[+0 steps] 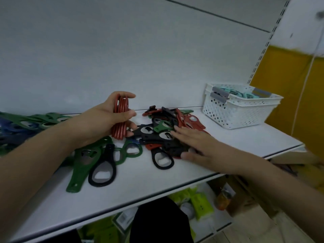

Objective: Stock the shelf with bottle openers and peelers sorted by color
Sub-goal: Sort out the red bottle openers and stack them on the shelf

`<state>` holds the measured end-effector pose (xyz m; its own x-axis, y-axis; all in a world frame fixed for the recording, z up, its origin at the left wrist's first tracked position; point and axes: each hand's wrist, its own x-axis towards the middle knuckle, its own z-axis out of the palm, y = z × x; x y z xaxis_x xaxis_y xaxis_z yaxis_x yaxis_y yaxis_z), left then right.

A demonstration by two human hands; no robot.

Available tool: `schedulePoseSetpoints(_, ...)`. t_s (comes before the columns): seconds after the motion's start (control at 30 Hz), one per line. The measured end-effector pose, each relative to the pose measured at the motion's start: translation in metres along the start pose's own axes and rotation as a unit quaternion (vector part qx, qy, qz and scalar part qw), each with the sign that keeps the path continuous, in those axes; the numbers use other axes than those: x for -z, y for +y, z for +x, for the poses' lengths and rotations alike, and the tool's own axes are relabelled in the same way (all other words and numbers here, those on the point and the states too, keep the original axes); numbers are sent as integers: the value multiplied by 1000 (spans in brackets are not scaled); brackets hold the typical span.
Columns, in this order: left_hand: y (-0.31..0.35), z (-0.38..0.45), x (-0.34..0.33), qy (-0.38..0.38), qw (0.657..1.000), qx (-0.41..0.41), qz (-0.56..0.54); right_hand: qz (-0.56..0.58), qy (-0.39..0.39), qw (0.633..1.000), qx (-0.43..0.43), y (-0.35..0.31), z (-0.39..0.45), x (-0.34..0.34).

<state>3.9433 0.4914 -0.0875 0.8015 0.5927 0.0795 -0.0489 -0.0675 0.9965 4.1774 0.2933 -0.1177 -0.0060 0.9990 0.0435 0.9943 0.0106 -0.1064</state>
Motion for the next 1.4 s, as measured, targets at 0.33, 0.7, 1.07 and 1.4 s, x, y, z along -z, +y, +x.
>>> schedulePoseSetpoints(0.33,-4,1,2,12,999,-11,33,-2,188,982,-37,22,19,11)
schedulePoseSetpoints(0.7,-6,3,4,18,998,-12,55,17,177,984,-8,0,31,4)
schedulePoseSetpoints(1.07,-6,3,3,14,997,-21,78,-31,189,979,-72,-37,9,5)
schedulePoseSetpoints(1.4,-5,3,5,14,994,-21,109,-58,160,985,-32,-14,19,9)
